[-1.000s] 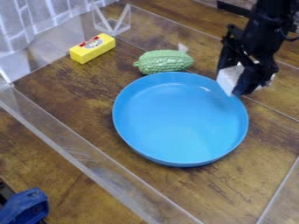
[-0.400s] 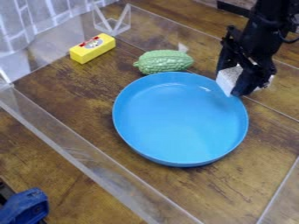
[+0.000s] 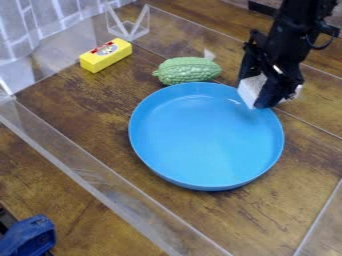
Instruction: Put the white object in the blue tray
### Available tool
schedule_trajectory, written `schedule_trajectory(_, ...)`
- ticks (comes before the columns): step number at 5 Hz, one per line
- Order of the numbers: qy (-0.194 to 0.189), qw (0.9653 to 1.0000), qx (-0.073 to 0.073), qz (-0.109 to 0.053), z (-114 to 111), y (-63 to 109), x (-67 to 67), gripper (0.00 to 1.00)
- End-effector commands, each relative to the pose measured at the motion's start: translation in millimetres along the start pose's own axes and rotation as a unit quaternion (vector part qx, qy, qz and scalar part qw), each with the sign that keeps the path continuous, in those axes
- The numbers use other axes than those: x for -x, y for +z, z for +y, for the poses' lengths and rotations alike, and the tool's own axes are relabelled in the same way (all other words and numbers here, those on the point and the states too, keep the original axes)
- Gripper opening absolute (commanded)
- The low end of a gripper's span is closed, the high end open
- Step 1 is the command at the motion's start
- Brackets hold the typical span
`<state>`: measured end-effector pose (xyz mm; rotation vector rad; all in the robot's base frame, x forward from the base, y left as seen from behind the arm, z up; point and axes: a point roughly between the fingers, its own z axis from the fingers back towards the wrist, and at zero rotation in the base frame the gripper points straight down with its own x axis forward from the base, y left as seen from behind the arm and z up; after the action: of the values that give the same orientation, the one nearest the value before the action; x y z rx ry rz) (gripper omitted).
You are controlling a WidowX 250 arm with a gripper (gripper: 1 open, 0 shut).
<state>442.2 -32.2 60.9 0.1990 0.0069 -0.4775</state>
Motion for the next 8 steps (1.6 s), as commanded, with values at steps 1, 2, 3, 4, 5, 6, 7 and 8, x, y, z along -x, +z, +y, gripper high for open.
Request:
schedule_trajectory(1,0.005,0.9995,-0.014,-0.029,9.7,23.0,0.5,0.00)
schedule_trajectory(2,0.000,0.9994,-0.018,-0.030,10.7,24.2,1.0,0.00)
schedule_trajectory(3,-0.006,0.9993,-0.021,-0.031,11.6,25.1,1.5,0.00)
schedule_trajectory(4,-0.011,0.9991,-0.024,-0.032,12.5,26.3,2.2,0.00)
schedule_trajectory(5,-0.015,0.9990,-0.027,-0.033,13.2,26.5,2.1,0.00)
schedule_trajectory(6,-0.011,0.9995,-0.015,-0.027,13.0,16.4,7.2,1.00)
schedule_trajectory(7,-0.001,0.9997,0.001,-0.024,11.9,7.6,11.9,1.00)
schedule_trajectory(8,0.012,0.9994,0.018,-0.027,10.3,-0.9,15.7,1.00)
